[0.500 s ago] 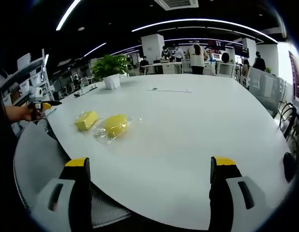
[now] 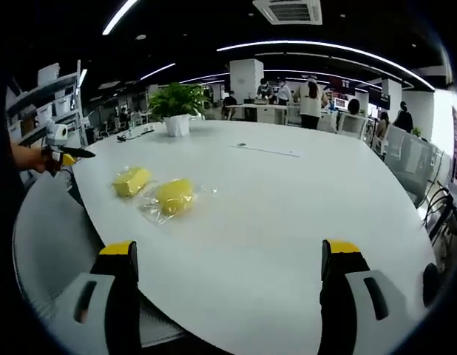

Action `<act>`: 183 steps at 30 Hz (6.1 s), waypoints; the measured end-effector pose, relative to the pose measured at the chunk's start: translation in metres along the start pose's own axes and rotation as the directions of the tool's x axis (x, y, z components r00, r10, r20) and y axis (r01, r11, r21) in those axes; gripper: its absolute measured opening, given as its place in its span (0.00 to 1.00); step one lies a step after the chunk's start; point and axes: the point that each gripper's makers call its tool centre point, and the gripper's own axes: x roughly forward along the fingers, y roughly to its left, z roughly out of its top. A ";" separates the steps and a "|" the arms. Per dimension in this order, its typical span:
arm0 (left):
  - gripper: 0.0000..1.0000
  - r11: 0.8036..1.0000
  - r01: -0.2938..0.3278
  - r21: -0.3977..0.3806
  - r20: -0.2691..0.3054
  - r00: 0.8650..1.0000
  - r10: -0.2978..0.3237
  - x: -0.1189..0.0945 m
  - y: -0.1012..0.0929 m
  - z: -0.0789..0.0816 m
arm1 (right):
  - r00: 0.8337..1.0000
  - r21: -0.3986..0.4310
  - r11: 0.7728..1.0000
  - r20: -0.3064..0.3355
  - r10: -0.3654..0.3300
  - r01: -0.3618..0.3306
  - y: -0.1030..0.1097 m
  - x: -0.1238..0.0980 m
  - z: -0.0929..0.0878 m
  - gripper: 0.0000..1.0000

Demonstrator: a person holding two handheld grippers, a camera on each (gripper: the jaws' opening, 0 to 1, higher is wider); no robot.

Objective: Compare the silicone blocks by pressing each to a similar depth, holding the contact briefly, and releasing to observe deformation and rebound differences across the visible hardness samples.

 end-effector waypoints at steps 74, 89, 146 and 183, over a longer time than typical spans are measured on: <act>1.00 0.995 -0.006 -0.100 0.055 0.998 0.012 0.008 0.003 0.015 | 1.000 0.070 0.997 -0.004 -0.017 0.018 -0.015 -0.018 -0.008 0.97; 1.00 0.993 0.023 -0.115 0.066 0.998 -0.016 0.017 0.003 0.024 | 0.999 0.082 0.996 0.009 -0.045 0.044 -0.016 -0.019 -0.006 0.97; 0.35 0.762 -0.067 -0.644 -0.281 0.947 -0.154 0.142 0.009 -0.039 | 0.998 0.112 0.992 -0.014 -0.061 0.062 -0.011 -0.019 -0.017 0.97; 0.00 0.726 0.092 -0.682 -0.074 0.978 -0.194 0.136 0.005 -0.012 | 0.998 0.081 0.995 -0.052 -0.045 0.050 0.005 -0.016 -0.023 0.97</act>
